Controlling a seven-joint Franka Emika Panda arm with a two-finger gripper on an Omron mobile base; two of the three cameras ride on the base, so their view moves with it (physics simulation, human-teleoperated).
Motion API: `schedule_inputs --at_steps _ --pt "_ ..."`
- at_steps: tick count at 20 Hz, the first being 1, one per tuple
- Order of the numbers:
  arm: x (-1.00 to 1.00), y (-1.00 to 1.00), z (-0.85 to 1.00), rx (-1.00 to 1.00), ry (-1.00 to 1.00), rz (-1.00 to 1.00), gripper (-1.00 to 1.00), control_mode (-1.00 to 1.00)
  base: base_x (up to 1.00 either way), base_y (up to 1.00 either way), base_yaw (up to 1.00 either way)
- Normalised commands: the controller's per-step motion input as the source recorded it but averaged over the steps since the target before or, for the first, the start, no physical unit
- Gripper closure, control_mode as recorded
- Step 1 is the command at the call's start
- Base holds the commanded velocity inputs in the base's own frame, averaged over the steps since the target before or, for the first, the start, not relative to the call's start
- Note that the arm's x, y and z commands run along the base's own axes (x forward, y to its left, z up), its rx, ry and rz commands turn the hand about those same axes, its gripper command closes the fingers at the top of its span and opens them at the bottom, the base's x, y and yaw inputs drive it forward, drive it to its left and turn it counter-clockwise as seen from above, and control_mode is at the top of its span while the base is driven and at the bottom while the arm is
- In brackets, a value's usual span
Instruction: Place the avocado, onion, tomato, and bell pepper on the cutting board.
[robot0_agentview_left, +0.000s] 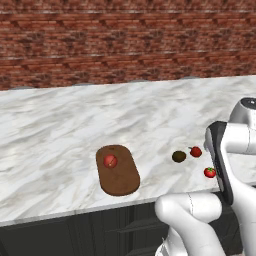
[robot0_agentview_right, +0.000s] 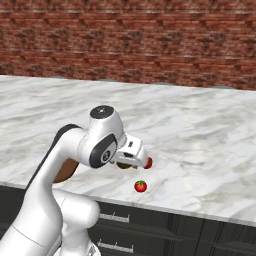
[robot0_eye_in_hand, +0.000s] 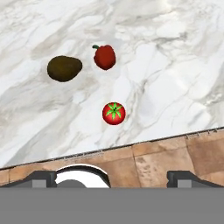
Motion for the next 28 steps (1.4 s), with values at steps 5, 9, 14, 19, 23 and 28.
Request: schedule_inputs --at_steps 5,9,14,19,23,28 --pt "0.17 -0.02 -0.09 0.00 0.00 0.00 -1.00 -1.00 0.00 0.00 0.00" --pt "0.26 0.00 -0.04 0.00 0.00 0.01 -1.00 -1.00 0.00 0.00 0.00" --pt "0.06 -0.09 -0.19 0.00 0.00 0.00 -1.00 -1.00 0.00 0.00 0.00" --pt "0.14 -0.05 -0.32 0.00 0.00 0.00 -1.00 -1.00 0.00 0.00 0.00" --pt "0.19 -0.01 -0.29 0.00 0.00 0.00 -1.00 -1.00 0.00 0.00 0.00" --pt "0.15 -0.06 -0.31 0.00 0.03 0.00 -1.00 -1.00 0.00 0.00 0.00"
